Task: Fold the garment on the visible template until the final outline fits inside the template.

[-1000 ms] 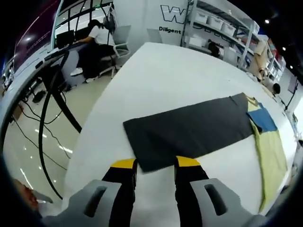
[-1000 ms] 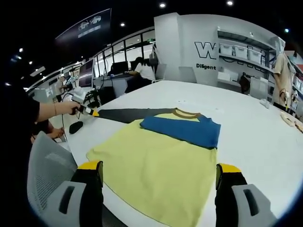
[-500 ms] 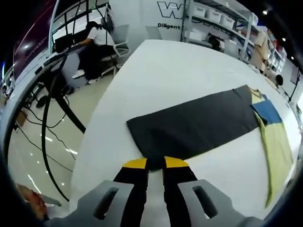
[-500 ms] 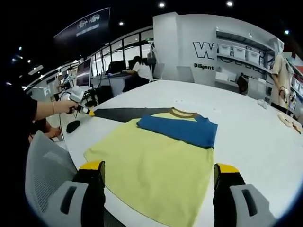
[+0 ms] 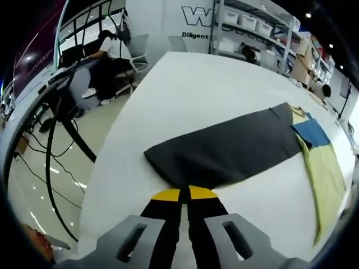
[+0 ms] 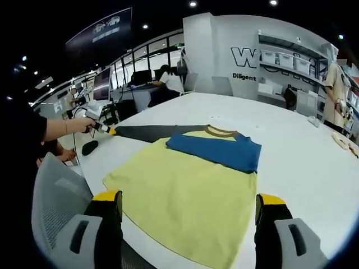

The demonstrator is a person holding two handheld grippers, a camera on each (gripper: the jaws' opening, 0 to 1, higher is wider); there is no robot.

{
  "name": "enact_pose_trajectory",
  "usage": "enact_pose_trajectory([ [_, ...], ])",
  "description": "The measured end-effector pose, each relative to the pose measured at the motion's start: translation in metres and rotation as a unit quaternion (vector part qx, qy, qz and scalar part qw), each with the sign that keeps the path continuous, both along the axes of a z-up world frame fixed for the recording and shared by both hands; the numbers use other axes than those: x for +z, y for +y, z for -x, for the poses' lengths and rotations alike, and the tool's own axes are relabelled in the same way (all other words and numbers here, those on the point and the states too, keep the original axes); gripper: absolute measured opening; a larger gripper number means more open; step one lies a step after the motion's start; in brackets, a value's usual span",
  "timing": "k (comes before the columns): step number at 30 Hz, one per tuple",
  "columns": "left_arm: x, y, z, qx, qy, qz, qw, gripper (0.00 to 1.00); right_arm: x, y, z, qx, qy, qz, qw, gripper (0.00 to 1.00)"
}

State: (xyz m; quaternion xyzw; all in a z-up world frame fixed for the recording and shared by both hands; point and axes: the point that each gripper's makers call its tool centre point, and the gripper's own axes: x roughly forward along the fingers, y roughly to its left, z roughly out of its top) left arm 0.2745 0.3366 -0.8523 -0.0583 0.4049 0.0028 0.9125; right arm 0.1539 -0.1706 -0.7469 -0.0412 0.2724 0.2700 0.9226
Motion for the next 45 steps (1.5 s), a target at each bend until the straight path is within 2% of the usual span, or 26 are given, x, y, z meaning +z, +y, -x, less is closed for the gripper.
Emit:
enact_pose_trajectory([
  [1, -0.003, 0.004, 0.002, 0.015, 0.016, -0.004, 0.9998, 0.03, -0.001, -0.002, 0.000, -0.003, 0.002, 0.003, 1.0000, 0.98],
  [2, -0.003, 0.007, 0.005, 0.012, 0.018, -0.023, 0.9995, 0.03, -0.001, -0.003, -0.001, -0.003, -0.001, 0.014, 0.9999, 0.99],
  [4, -0.002, 0.006, 0.006, -0.007, 0.015, -0.043, 0.9989, 0.03, 0.001, -0.005, -0.002, -0.007, -0.002, 0.008, 0.9999, 0.99],
  [5, -0.002, 0.006, 0.006, -0.008, 0.015, -0.042, 0.9990, 0.03, 0.001, -0.004, -0.001, -0.006, -0.002, 0.006, 1.0000, 0.99],
  [6, -0.001, 0.006, 0.006, 0.007, 0.011, -0.032, 0.9994, 0.03, -0.001, -0.002, 0.002, -0.002, 0.006, 0.003, 1.0000, 0.99],
  [8, 0.006, -0.008, 0.001, -0.024, -0.012, -0.027, 0.9993, 0.03, -0.003, 0.000, 0.006, 0.004, 0.008, 0.010, 0.9999, 0.99],
  [9, 0.015, -0.011, -0.003, -0.039, -0.020, -0.036, 0.9984, 0.03, -0.004, 0.001, 0.006, 0.007, 0.007, 0.011, 0.9999, 0.99],
  [10, 0.036, -0.022, -0.014, -0.047, -0.051, -0.023, 0.9973, 0.03, -0.003, 0.000, 0.006, 0.005, 0.006, 0.011, 0.9999, 0.99],
  [12, 0.044, -0.027, -0.019, -0.058, -0.061, -0.023, 0.9962, 0.03, -0.003, 0.000, 0.006, 0.005, 0.006, 0.011, 0.9999, 0.99],
  [13, 0.053, -0.032, -0.025, -0.070, -0.078, -0.024, 0.9942, 0.03, -0.003, 0.000, 0.006, 0.005, 0.006, 0.010, 0.9999, 0.99],
  [16, 0.065, -0.042, -0.032, -0.076, -0.092, -0.015, 0.9927, 0.03, -0.003, -0.001, 0.006, 0.004, 0.004, 0.010, 0.9999, 0.99],
  [23, 0.081, -0.062, -0.047, -0.104, -0.100, -0.019, 0.9893, 0.03, -0.003, -0.001, 0.006, 0.002, 0.004, 0.010, 0.9999, 0.99],
  [25, 0.090, -0.078, -0.054, -0.130, -0.112, -0.019, 0.9849, 0.03, -0.002, -0.001, 0.006, 0.002, 0.003, 0.007, 1.0000, 0.99],
  [30, 0.105, -0.102, -0.060, -0.157, -0.124, -0.005, 0.9798, 0.03, -0.001, 0.000, 0.006, 0.005, 0.002, 0.007, 1.0000, 0.99],
  [32, 0.114, -0.118, -0.063, -0.175, -0.133, 0.003, 0.9755, 0.03, -0.002, 0.002, 0.007, 0.009, 0.004, 0.008, 0.9999, 0.99],
  [45, 0.142, -0.180, -0.080, -0.223, -0.153, 0.025, 0.9623, 0.03, -0.002, 0.002, 0.007, 0.010, 0.003, 0.006, 0.9999, 0.99],
])
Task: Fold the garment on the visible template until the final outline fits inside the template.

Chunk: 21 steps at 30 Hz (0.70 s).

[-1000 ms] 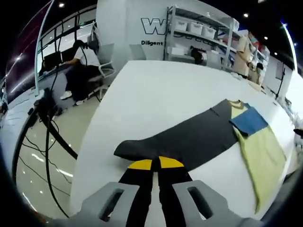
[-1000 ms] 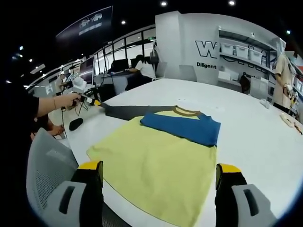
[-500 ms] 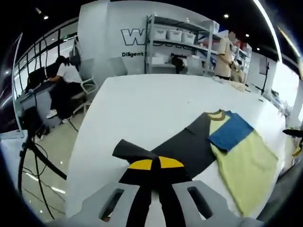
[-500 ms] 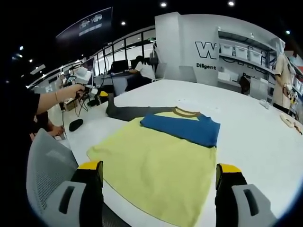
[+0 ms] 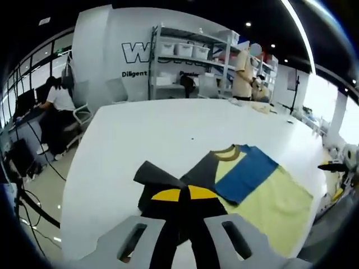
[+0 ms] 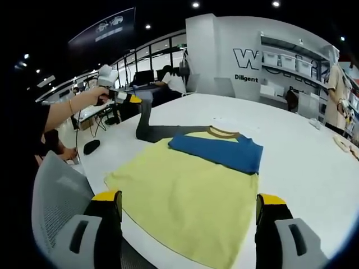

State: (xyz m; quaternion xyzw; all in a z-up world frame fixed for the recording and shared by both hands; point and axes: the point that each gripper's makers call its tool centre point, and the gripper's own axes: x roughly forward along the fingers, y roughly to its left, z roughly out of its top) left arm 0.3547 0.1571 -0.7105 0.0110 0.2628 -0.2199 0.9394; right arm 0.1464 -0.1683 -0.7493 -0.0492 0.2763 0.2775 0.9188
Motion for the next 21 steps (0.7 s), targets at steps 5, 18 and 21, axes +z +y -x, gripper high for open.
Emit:
enact_pose_trajectory([
  [5, 0.013, -0.024, -0.007, -0.015, -0.013, 0.004, 0.9998, 0.03, -0.001, 0.001, 0.001, 0.004, 0.003, 0.002, 1.0000, 0.99],
  [18, 0.032, -0.102, -0.015, -0.082, -0.020, 0.020, 0.9963, 0.03, -0.002, 0.000, 0.001, 0.002, 0.004, 0.004, 1.0000, 0.99],
  [21, 0.036, -0.116, -0.017, -0.094, -0.021, 0.027, 0.9950, 0.03, -0.001, -0.002, 0.002, -0.001, 0.003, 0.004, 1.0000, 0.99],
])
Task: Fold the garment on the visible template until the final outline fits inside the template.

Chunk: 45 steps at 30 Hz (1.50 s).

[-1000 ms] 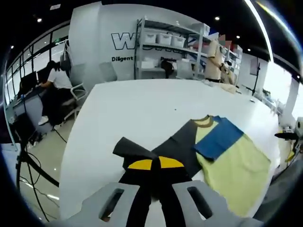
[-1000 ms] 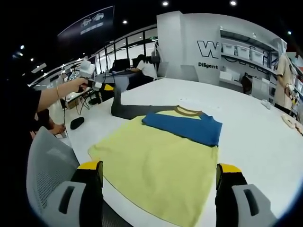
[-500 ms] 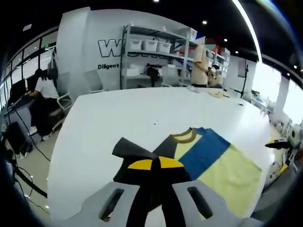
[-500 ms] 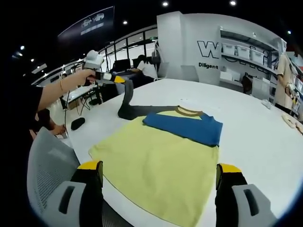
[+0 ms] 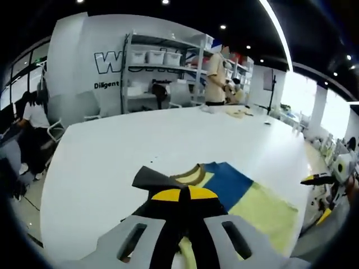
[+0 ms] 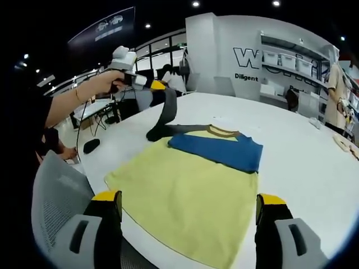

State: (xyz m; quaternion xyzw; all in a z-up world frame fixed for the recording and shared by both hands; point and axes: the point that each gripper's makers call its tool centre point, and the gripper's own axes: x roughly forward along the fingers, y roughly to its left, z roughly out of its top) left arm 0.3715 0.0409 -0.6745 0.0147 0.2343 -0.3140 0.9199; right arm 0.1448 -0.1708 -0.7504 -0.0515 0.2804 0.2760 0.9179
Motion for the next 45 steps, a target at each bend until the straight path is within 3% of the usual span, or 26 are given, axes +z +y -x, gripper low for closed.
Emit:
enact_pose_trajectory([
  [15, 0.012, -0.060, 0.000, -0.049, 0.002, 0.002, 0.9988, 0.03, -0.001, -0.002, 0.000, 0.000, 0.004, 0.005, 1.0000, 0.99],
  [28, -0.005, -0.108, 0.007, -0.077, 0.025, 0.010, 0.9967, 0.03, -0.002, -0.004, -0.001, -0.005, 0.005, 0.006, 1.0000, 0.99],
  [36, -0.001, -0.137, 0.010, -0.091, 0.015, 0.016, 0.9956, 0.03, -0.002, -0.006, -0.002, -0.009, 0.006, 0.008, 0.9999, 0.99],
  [45, -0.029, -0.162, 0.017, -0.102, 0.032, 0.004, 0.9942, 0.03, -0.004, -0.009, -0.001, -0.013, 0.008, 0.010, 0.9998, 0.99],
])
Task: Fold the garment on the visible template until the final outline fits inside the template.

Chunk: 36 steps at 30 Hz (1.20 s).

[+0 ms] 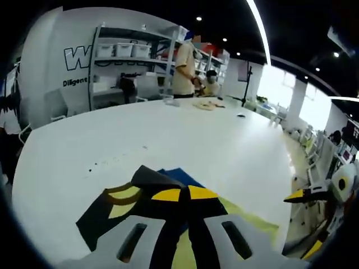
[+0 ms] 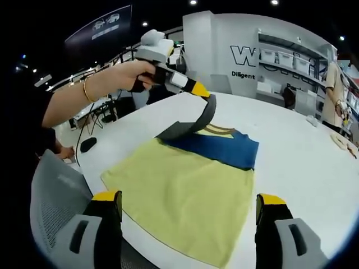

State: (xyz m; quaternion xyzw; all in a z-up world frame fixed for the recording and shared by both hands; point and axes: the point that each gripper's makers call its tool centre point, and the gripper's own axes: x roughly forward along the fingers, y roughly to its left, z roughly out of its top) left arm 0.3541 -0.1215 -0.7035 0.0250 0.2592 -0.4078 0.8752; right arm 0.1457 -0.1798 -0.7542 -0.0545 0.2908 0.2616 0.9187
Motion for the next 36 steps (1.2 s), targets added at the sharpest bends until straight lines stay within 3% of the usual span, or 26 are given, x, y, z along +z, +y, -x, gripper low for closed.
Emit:
enact_pose_trajectory([
  [12, -0.005, -0.024, 0.006, -0.025, -0.006, 0.005, 0.9997, 0.03, -0.003, -0.002, 0.002, -0.001, 0.005, 0.002, 1.0000, 0.99],
  [22, -0.057, -0.034, 0.015, -0.031, 0.027, -0.028, 0.9987, 0.03, -0.005, -0.005, 0.001, -0.006, 0.005, -0.001, 1.0000, 0.99],
  [36, -0.094, -0.053, 0.027, -0.061, 0.046, -0.059, 0.9953, 0.03, -0.007, -0.008, 0.001, -0.009, 0.009, -0.001, 0.9999, 0.99],
])
